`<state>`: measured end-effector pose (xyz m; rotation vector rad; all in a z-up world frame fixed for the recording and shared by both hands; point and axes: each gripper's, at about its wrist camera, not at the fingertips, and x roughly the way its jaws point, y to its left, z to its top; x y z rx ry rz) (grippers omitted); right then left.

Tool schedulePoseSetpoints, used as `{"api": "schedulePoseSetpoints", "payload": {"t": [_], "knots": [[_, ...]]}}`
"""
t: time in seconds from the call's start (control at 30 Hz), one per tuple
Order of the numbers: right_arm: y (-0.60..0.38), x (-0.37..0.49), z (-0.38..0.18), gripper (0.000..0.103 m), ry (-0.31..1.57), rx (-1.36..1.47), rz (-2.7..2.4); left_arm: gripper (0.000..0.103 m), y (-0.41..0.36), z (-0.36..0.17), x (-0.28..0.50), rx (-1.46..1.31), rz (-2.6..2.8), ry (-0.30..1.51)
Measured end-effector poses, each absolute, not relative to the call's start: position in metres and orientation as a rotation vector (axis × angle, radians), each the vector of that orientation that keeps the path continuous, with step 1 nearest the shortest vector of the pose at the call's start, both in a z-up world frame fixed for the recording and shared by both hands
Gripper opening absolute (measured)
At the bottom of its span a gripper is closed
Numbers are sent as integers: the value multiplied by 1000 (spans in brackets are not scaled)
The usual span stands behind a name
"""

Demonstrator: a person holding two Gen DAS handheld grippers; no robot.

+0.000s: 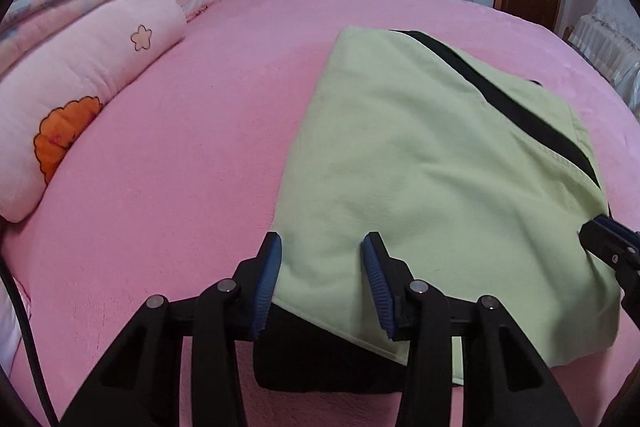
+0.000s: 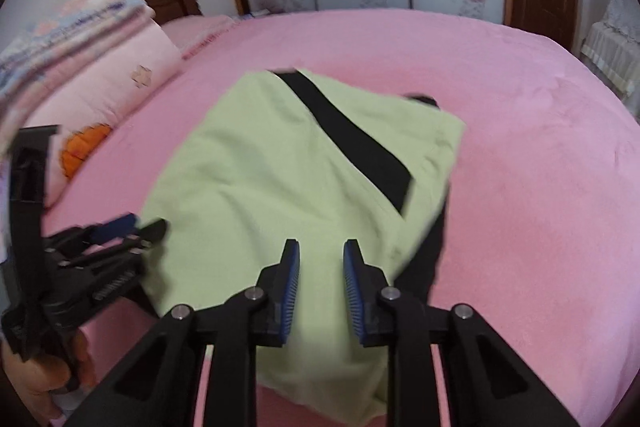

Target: Fold large clothes

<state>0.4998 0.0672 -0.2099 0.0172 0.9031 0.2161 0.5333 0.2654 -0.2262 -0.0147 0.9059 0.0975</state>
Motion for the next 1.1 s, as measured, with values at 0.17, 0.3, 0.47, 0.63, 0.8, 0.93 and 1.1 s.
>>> {"api": "schedulePoseSetpoints", "payload": {"t": [0.17, 0.3, 0.47, 0.63, 0.8, 0.93, 1.1], "knots": [[41, 500, -232, 0, 944, 35, 223, 47, 265, -225, 528, 5, 75, 900], [43, 492, -221, 3, 943, 50, 227, 47, 264, -219, 525, -8, 78, 921], [28, 475, -194, 11, 952, 151, 250, 62, 251, -201, 508, 17, 77, 937], [9, 441, -151, 32, 926, 180, 249, 78, 237, -161, 479, -46, 65, 922], [-15, 391, -97, 34, 862, 196, 263, 82, 218, -98, 432, -117, 45, 904], [-39, 337, -49, 49, 828, 209, 265, 82, 198, -46, 383, -106, 49, 889], [-67, 259, 5, 59, 785, 201, 270, 93, 177, 18, 312, -131, 16, 858]]}}
